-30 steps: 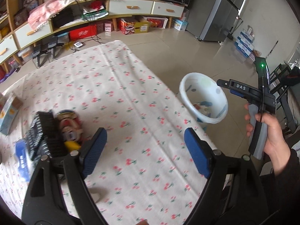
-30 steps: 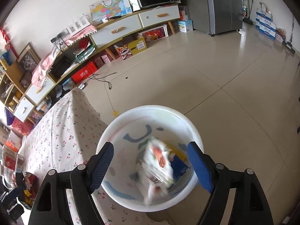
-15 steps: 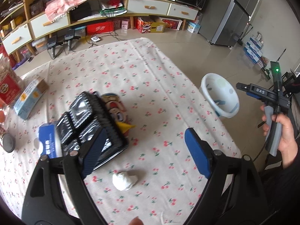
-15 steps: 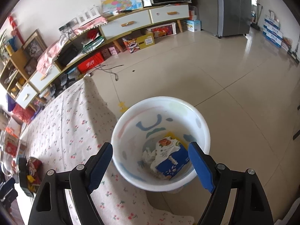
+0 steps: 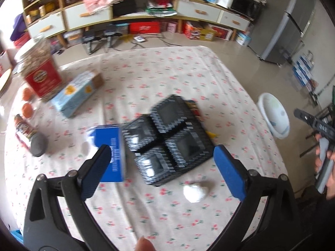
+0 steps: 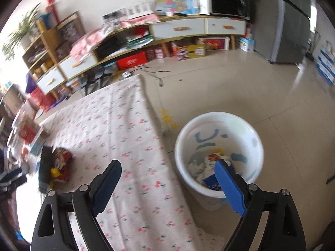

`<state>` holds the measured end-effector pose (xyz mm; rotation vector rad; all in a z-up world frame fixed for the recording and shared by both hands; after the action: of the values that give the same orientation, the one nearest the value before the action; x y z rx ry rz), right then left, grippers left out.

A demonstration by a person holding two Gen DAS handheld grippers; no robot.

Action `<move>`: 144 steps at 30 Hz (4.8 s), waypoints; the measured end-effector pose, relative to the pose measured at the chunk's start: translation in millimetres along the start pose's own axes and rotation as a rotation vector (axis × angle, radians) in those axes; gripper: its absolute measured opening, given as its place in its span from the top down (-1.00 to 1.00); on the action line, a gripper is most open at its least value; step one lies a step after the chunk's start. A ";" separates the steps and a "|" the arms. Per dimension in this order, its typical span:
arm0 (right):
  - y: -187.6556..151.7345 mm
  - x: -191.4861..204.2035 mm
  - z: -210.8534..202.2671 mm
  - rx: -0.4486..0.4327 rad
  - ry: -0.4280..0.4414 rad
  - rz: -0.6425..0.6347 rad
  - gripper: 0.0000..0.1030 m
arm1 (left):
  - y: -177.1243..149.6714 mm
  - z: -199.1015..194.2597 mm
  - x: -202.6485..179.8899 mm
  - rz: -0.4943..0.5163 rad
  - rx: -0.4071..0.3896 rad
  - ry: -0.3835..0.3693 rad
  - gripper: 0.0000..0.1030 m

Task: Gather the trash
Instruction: 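Open the right tool to drop the snack packet into the bin while the left tool returns to the table, then grasp the red cartoon can with the left tool, then grasp the blue-and-white milk carton with the right tool while the left tool lifts the can, then carry the can and the milk carton with both tools over the white bin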

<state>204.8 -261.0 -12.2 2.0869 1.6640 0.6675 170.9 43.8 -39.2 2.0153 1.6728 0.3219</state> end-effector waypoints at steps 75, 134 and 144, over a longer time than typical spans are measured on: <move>26.2 464.3 193.9 0.298 0.203 -0.151 -0.80 | -77.0 -12.5 305.2 -0.612 0.050 0.158 -0.13; 26.4 364.0 61.3 0.160 0.328 -0.261 -0.06 | -38.2 -25.9 181.4 -0.363 -0.073 0.132 -0.07; 24.0 248.5 9.3 0.072 0.295 -0.217 -0.06 | -23.2 -50.4 116.6 -0.234 -0.161 0.085 -0.07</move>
<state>274.6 -24.0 24.8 1.8861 2.0669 0.8886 152.5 170.6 -23.6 1.6920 1.8500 0.4484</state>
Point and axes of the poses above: each gripper's, at about its wrist camera, not at the fingertips, and z roughly the way its jaws point, x to its left, y to its top, the point moved 3 cm from there along z, roughly the way its jaws point
